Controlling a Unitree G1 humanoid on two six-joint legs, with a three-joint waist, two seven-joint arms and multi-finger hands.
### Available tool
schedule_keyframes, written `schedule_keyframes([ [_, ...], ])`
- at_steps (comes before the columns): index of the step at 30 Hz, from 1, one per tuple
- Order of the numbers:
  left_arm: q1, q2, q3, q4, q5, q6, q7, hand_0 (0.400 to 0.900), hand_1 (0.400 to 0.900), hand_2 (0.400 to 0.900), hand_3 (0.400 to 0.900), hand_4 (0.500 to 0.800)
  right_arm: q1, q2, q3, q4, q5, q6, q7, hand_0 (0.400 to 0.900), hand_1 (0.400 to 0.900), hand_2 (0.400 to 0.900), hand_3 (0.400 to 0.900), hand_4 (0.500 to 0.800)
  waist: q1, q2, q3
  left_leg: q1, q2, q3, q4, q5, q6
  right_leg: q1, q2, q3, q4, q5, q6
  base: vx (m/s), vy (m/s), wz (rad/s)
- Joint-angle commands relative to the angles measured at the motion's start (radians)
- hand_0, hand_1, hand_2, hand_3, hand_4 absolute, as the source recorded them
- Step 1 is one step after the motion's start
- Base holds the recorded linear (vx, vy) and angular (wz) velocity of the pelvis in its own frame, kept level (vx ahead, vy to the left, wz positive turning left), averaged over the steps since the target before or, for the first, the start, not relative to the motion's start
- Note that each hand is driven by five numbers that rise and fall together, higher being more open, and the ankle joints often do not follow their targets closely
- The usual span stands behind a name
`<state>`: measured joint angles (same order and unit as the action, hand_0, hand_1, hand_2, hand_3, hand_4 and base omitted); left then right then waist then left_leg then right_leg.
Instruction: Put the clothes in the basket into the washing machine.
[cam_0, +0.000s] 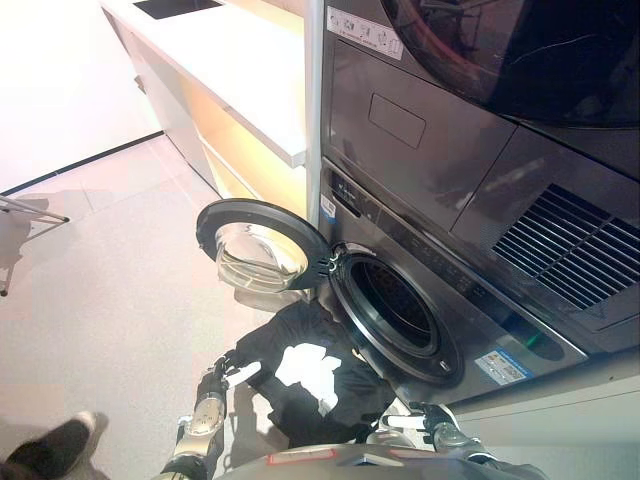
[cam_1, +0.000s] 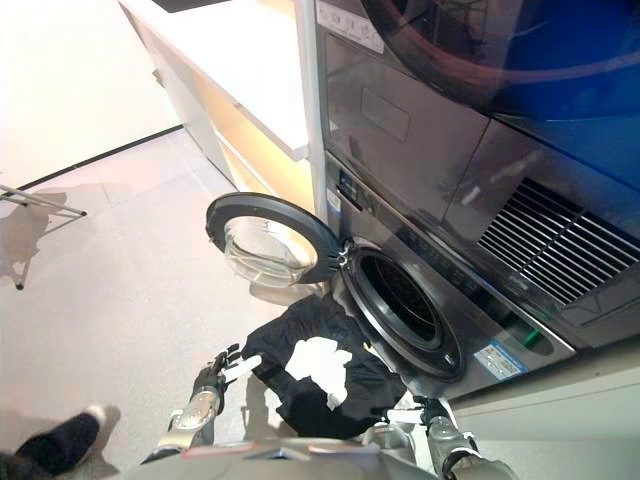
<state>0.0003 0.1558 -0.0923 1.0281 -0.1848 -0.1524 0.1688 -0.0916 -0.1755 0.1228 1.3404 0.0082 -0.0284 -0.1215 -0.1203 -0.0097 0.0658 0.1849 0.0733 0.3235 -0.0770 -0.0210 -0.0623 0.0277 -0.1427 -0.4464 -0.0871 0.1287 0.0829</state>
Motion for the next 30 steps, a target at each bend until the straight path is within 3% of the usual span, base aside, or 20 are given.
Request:
schedule_keyframes([
  [1,-0.053,0.028,0.023,-0.024,0.037,-0.053,0.010,0.900,0.900,0.900,0.900,0.800,-0.111,0.014,0.004,0.089,-0.015,-0.035,-0.007,0.900,0.900,0.900,0.900,0.800,-0.018,-0.038,-0.007,-0.020,-0.007,-0.004,0.022,-0.017,0.028,0.016,-0.020,0.042,0.010,-0.040,0.101,0.00,0.000,0.00],
  [21,-0.036,0.037,0.019,-0.070,0.058,-0.054,0.003,0.900,0.900,0.900,0.900,0.800,-0.119,0.011,0.017,0.063,-0.026,-0.042,-0.006,0.900,0.900,0.900,0.900,0.800,-0.020,-0.039,0.002,-0.023,-0.006,-0.004,0.020,-0.015,0.029,0.006,-0.019,0.045,0.012,-0.038,0.101,0.00,0.000,0.00],
  [24,-0.023,0.044,0.017,-0.157,0.050,-0.065,0.008,0.900,0.900,0.900,0.900,0.800,-0.142,-0.001,0.048,-0.017,-0.042,-0.056,-0.018,0.900,0.900,0.900,0.900,0.800,-0.016,-0.037,0.024,-0.044,-0.008,-0.014,0.029,-0.012,0.031,-0.013,-0.020,0.049,0.017,-0.034,0.101,-0.04,0.007,0.01],
  [30,-0.018,0.081,0.031,-0.396,-0.011,-0.118,0.029,0.900,0.900,0.900,0.900,0.800,-0.220,-0.043,0.169,-0.364,-0.084,-0.107,-0.021,0.900,0.900,0.900,0.900,0.800,-0.001,-0.049,0.129,-0.189,-0.007,-0.047,0.109,-0.007,0.039,-0.151,-0.036,0.056,0.084,-0.033,0.096,-0.18,-0.008,0.04],
])
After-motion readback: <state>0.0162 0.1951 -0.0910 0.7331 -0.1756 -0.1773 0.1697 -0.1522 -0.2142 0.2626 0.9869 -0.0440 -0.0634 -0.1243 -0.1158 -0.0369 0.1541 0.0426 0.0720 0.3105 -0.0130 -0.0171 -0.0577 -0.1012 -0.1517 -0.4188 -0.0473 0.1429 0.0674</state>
